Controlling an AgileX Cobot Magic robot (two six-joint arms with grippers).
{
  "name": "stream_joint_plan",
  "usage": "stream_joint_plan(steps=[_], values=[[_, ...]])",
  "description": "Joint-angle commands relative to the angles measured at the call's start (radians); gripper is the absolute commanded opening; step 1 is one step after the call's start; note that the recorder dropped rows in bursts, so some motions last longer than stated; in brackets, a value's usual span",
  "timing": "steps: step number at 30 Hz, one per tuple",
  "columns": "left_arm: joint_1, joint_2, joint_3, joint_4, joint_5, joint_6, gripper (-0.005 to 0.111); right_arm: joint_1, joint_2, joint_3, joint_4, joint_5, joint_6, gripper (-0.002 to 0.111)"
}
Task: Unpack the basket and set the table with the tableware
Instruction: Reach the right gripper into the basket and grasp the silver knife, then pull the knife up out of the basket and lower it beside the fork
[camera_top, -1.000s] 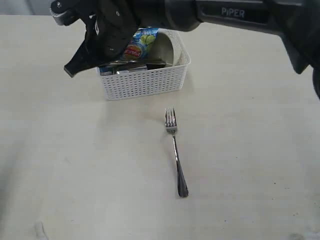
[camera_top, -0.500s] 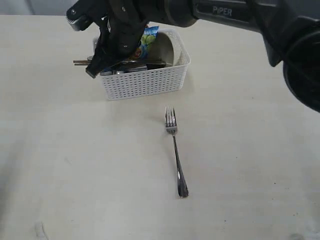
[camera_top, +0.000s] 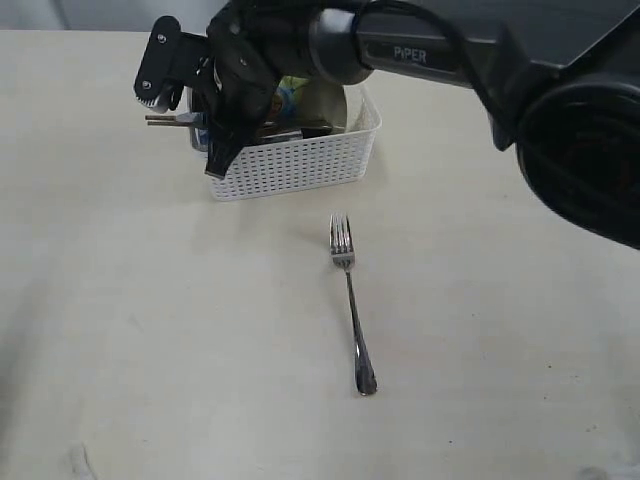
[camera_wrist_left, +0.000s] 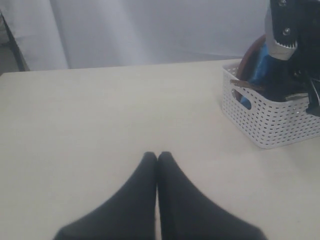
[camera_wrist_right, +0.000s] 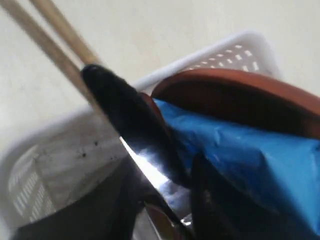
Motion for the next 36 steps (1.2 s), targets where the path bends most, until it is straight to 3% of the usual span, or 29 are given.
stream_joint_plan(steps=[1, 3, 36], values=[[-0.007, -0.003, 0.002, -0.002, -0.012, 0.001, 0.000, -0.002, 0.003, -0.002, -0.030, 0.002, 0.006, 0.008], [-0.007, -0.003, 0.002, -0.002, -0.012, 0.001, 0.000, 0.001, 0.001, -0.002, -0.030, 0.011, 0.006, 0.000], [-0.007, -0.003, 0.002, -0.002, -0.012, 0.001, 0.000, 0.014, -0.213, -0.002, 0.023, 0.097, 0.009, 0.000]])
